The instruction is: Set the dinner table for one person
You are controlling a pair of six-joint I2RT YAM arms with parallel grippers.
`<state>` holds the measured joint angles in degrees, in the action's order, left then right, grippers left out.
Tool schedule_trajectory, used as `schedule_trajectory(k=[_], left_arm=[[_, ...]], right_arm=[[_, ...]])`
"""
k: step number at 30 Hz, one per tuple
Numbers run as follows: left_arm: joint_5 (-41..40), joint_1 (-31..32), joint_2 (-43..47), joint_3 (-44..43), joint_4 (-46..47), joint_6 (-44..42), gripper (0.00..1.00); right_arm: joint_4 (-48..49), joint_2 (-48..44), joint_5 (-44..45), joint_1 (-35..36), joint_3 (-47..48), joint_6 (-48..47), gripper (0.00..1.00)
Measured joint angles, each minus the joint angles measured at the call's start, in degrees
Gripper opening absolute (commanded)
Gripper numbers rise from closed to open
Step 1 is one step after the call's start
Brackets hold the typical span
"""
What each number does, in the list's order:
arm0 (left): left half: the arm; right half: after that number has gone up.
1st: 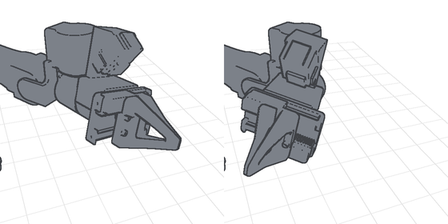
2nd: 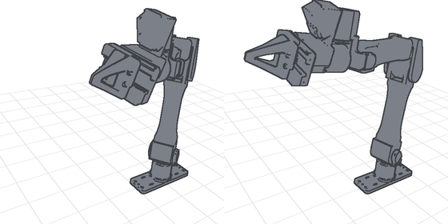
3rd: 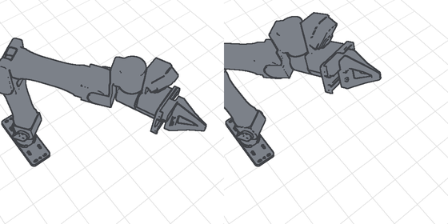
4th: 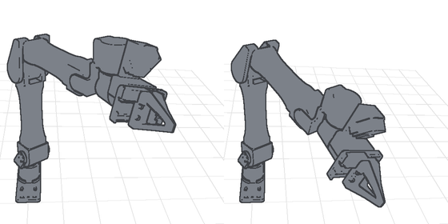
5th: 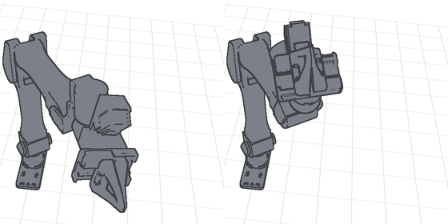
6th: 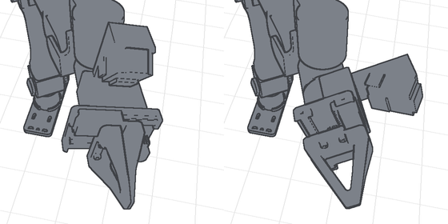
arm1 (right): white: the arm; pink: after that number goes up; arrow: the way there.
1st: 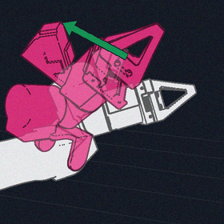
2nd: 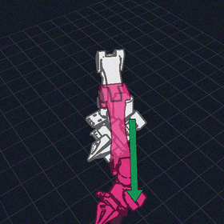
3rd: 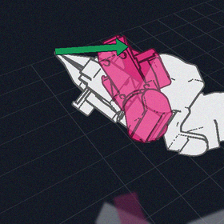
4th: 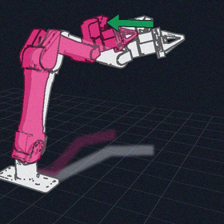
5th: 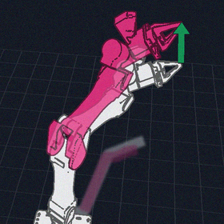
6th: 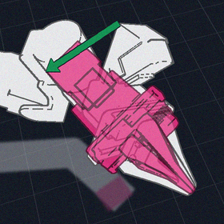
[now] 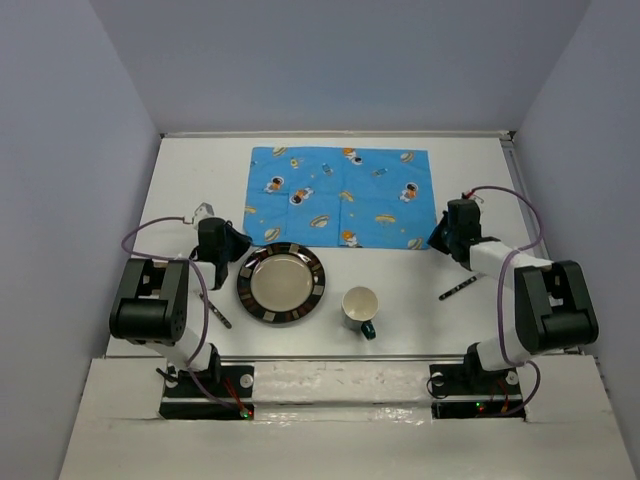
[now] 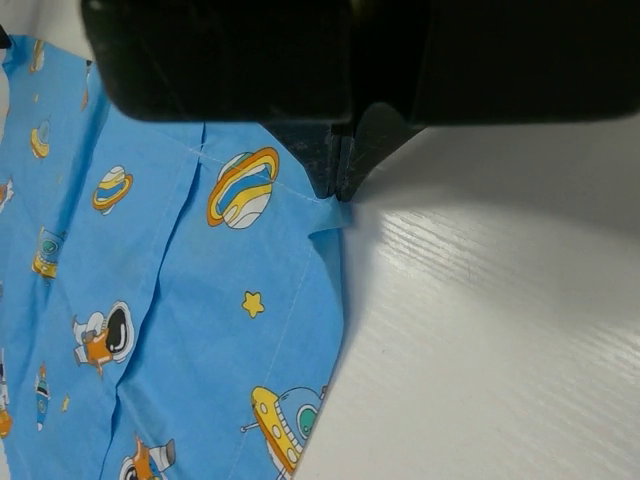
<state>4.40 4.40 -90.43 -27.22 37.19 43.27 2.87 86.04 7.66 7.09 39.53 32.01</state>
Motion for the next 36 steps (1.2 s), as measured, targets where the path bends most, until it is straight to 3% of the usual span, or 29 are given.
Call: schedule_trajectory(k=[14,31,34,36], left_arm=[[-2.12,0.0,9.35,5.11,-1.11,1.81,0.0],[-2.29,0.0,15.26,9.35,-3.23,2.49,0.01],[-2.23,0.02,15.56,9.94,-3.8,2.54,0.18],[-2.05,0.02,16.22,10.19,-4.09,2.73,0.36]], right_arm=[[0.33,-5.92,0.02,0.0,-5.57,1.03,0.0],[-2.21,-9.35,2.62,0.0,-5.62,1.01,0.0],[-2.69,-10.6,2.93,0.0,-5.62,1.01,0.0],[-3.26,-11.47,3.04,0.0,-5.62,1.01,0.0]])
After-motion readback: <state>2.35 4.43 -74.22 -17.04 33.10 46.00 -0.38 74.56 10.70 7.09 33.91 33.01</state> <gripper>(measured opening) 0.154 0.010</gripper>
